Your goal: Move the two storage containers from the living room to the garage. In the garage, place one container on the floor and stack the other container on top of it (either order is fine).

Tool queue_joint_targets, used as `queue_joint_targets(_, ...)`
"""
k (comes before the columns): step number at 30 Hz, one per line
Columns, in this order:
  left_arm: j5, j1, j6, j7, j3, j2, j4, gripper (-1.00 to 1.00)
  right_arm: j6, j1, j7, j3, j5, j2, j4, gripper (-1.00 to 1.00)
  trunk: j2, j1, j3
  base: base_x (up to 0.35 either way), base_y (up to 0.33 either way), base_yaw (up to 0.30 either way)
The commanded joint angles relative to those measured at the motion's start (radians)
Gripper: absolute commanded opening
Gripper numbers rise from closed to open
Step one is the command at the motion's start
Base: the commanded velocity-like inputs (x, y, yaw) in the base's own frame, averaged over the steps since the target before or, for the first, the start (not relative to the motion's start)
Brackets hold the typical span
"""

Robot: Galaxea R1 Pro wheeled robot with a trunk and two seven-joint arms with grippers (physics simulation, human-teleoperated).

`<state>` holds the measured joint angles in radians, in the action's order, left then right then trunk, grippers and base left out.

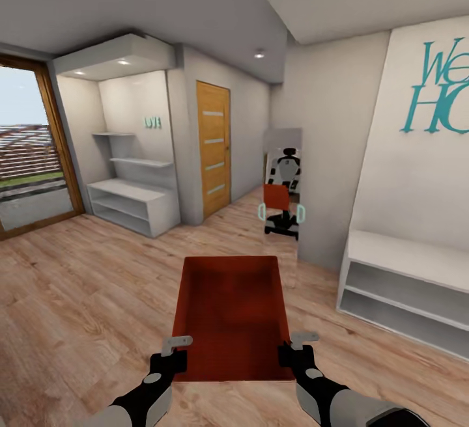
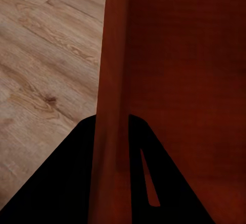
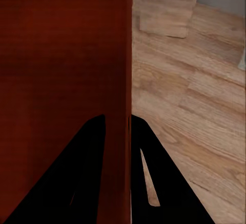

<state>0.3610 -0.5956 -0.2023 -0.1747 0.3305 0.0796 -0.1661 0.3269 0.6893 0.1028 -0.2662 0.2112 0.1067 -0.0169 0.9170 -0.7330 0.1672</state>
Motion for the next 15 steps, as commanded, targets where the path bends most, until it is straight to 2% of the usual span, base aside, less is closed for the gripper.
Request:
queue_joint_targets(1,-0.005,-0.001,-0.003,-0.011,-0.024,-0.014,-0.003,-1.00,0.000,0.001,-0.003,0.068,-0.013,0.001,-0.001,-1.00,0.001,-0.001,0.001,0.321,0.000,0.122)
queue_joint_targets(15,-0.005,-0.001,-0.003,-0.011,-0.024,-0.014,-0.003,-1.00,0.000,0.001,-0.003,0.068,-0.013,0.001,-0.001,-1.00,0.001,-0.001,0.001,0.321,0.000,0.011)
